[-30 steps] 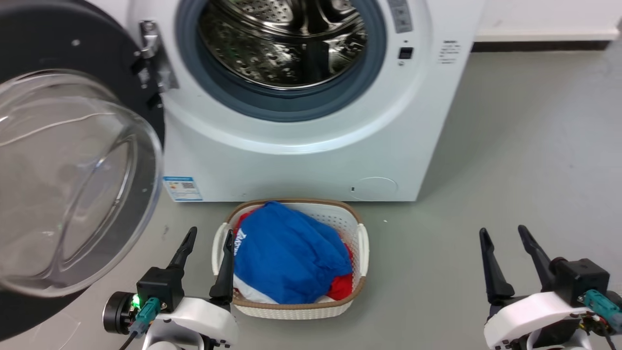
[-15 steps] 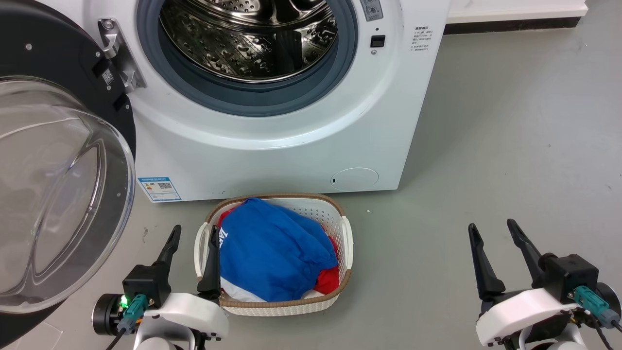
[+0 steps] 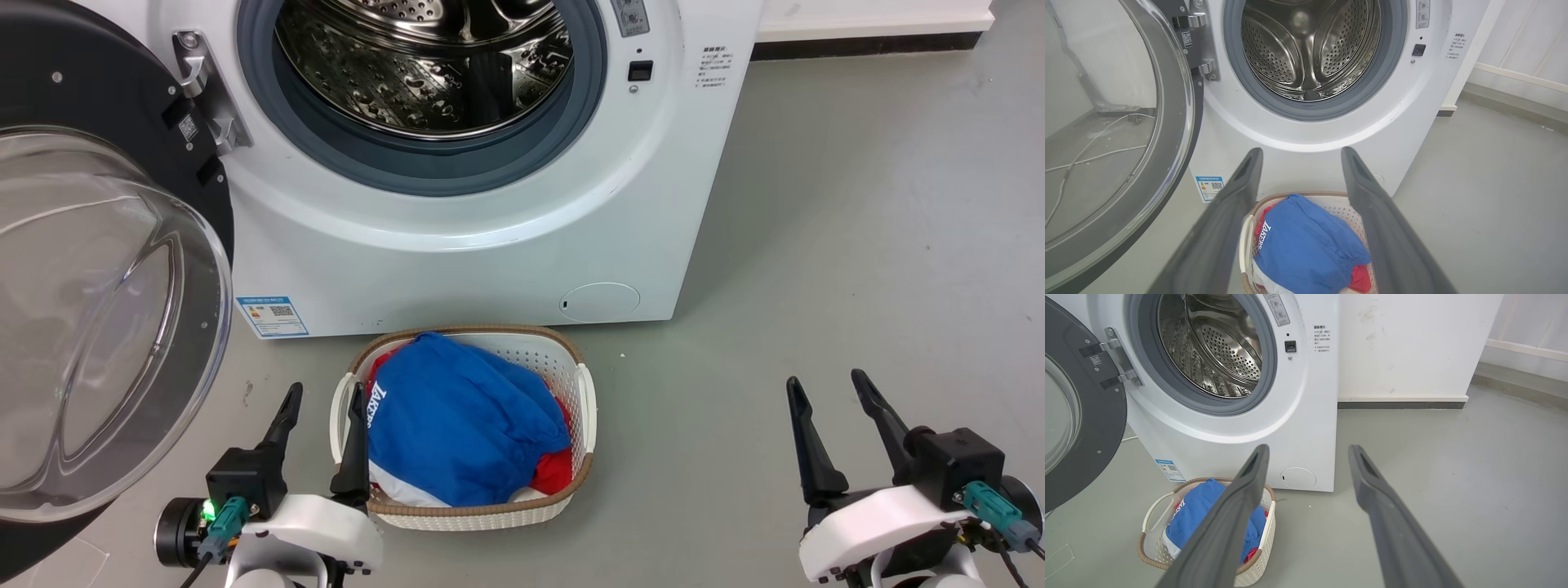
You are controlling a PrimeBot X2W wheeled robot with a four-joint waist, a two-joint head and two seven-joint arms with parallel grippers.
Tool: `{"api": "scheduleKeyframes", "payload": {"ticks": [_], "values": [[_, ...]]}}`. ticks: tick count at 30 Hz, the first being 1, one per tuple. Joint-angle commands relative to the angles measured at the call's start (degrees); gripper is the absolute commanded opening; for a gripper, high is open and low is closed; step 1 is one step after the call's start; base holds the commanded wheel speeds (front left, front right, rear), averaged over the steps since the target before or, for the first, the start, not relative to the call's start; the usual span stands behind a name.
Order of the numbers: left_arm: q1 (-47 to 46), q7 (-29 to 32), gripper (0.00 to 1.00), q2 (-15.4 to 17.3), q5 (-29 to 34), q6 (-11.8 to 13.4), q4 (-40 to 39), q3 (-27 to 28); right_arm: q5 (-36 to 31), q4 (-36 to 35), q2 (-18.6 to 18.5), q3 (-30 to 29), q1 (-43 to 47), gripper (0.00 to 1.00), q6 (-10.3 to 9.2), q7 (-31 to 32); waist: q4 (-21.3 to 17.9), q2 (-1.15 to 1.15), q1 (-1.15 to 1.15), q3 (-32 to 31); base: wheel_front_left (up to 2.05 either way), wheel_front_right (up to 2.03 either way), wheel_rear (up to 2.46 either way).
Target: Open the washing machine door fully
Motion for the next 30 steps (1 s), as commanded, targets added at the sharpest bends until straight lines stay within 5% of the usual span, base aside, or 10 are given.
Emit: {"api": "scheduleKeyframes", "payload": {"ticks": [1,4,5,30], "values": [[-0.39,-0.40,1.00,0.12,-0.03,0.19,0.00,-0.07,0.31,0.09,0.12,0.07,-0.52,1.00,-0.02,-0.33,0.01,0.00,0.00,0.00,0.00,0.00,0.00],[-0.25,-0.43,1.00,0.24,-0.08,0.44,-0.05,-0.17,0.31,0.31,0.12,0.12,-0.60,1.00,-0.02,-0.45,-0.01,0.00,0.00,-0.07,0.00,0.00,0.00],[0.05,-0.13,0.00,0.00,-0.01,0.10,0.11,-0.14,0.00,0.44,0.01,0.08,0.07,0.00,0.00,0.00,0.00,0.00,0.00,-0.07,0.00,0.00,0.00],[0.26,5.95,0.00,-1.13,-22.28,-1.89,0.54,3.27,25.67,4.25,-1.38,-0.05,-1.27,0.00,0.00,1.49,0.43,0.00,0.00,-0.84,0.00,0.00,0.00]]}}
